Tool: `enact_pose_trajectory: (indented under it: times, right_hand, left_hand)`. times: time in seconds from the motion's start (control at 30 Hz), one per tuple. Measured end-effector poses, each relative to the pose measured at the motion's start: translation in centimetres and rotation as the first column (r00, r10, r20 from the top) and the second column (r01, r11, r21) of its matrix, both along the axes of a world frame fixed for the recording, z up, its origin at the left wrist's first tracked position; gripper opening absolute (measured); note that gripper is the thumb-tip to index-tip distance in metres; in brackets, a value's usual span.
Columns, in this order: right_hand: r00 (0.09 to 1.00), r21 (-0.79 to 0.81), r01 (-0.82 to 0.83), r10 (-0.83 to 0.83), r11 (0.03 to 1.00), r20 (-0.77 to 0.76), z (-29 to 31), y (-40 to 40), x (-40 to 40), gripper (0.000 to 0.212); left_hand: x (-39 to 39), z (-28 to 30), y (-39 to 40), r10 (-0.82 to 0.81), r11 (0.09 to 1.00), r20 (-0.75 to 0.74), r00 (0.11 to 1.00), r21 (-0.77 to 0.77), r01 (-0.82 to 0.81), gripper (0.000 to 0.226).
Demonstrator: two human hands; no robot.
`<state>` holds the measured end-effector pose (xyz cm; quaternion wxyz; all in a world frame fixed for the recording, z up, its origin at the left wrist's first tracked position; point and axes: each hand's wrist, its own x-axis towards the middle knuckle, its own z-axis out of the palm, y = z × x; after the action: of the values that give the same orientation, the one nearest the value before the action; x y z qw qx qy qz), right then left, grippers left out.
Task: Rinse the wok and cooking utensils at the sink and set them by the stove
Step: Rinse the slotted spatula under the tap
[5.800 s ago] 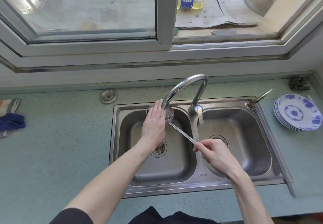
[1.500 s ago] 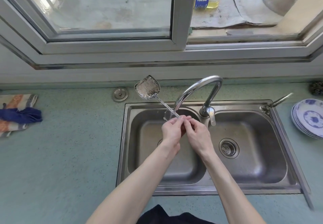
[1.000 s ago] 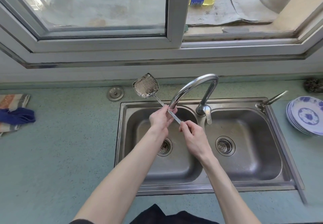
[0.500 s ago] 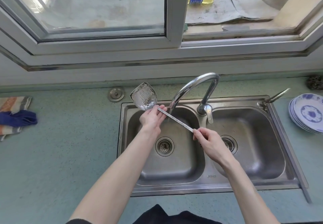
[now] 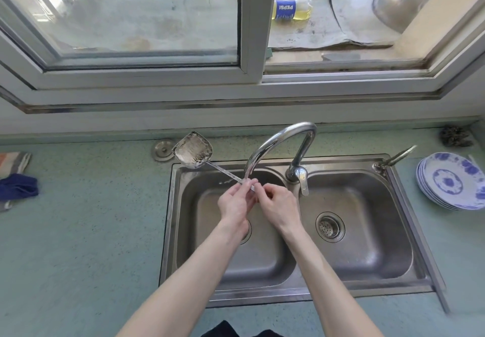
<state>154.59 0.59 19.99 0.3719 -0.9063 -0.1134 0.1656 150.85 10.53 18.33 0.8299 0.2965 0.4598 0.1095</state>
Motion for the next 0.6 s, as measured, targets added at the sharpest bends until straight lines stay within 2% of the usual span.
enact_pose_trajectory:
  times: [0.07,0.17,0.33,0.5,0.6]
  right_hand:
    - [1.0,0.02,0.014,-0.014,1.0,-0.018,-0.1,-0.2,-0.4,0.053]
    - [0.999,0.037,0.032,-0.031,0.999,-0.033,-0.2,-0.8,-0.7,0.051]
    - [0.999,0.051,0.037,-0.037,0.998,-0.018,0.4,-1.9,-0.9,0.052]
    - [0.999,0.026,0.051,-0.051,0.998,-0.003,1.3,-4.2,-1.0,0.053]
    - [0.999,0.03,0.052,-0.051,0.998,-0.009,1.6,-6.1,-1.4,0.056]
  left_hand:
    - [0.0,-0.1,0.6,-0.014,1.0,0.01,1.0,0.002,0.014,0.005]
    - [0.7,-0.2,2.4,0.016,1.0,-0.025,1.0,0.009,-0.015,0.016]
    - [1.7,-0.3,3.7,0.012,1.0,-0.029,1.0,0.009,-0.011,0.01]
    - [2.5,-0.2,5.5,0.116,0.993,-0.034,0.993,-0.019,-0.117,0.023]
    - [2.5,-0.4,6.4,0.064,0.998,-0.068,0.996,0.03,-0.062,0.023]
